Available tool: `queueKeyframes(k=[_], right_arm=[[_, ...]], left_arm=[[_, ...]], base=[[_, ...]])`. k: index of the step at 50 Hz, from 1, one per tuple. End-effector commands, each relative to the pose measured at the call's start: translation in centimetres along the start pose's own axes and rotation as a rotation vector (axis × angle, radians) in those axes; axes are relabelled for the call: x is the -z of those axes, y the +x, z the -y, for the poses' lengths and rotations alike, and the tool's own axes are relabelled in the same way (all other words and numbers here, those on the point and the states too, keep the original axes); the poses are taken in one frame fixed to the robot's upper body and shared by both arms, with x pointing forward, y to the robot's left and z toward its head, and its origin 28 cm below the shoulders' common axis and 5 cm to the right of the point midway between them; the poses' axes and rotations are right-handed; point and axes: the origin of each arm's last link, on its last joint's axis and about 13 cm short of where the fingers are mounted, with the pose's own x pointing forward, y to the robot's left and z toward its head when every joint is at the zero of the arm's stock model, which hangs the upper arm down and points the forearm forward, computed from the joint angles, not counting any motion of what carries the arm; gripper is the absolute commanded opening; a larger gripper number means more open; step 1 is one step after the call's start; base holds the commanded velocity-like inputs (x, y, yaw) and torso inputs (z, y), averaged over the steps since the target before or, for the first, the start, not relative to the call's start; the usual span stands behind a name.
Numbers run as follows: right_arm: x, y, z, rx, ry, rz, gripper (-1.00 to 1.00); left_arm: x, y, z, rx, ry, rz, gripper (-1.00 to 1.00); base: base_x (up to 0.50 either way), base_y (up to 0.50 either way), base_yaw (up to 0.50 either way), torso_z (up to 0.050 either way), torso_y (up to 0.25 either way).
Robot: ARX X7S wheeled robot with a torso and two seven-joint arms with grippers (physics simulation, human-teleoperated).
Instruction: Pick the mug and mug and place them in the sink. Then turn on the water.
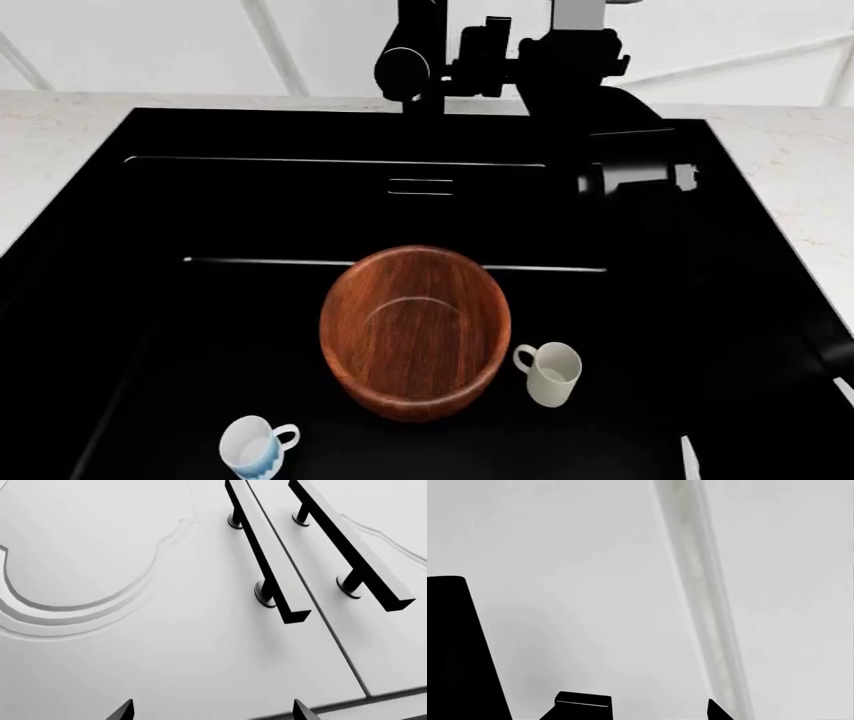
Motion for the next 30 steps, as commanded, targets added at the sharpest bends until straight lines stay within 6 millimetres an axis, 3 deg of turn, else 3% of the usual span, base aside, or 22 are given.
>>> queueKeyframes(k=[1,30], right_arm=[[0.4,-0.04,0.37,0.034,-0.001,-0.002,1.0],[0.03,0.01,-0.36,-0.036,0.011,0.005,1.0]], left_arm=[[0.09,-0.06,-0.01,-0.002,0.001,-0.002,1.0],[-0.06,0.0,0.02,0.009,0.014,0.013,1.0]], base=[[0.0,0.0,0.0,0.0,0.0],[0.0,0.0,0.0,0.0,-0.014]])
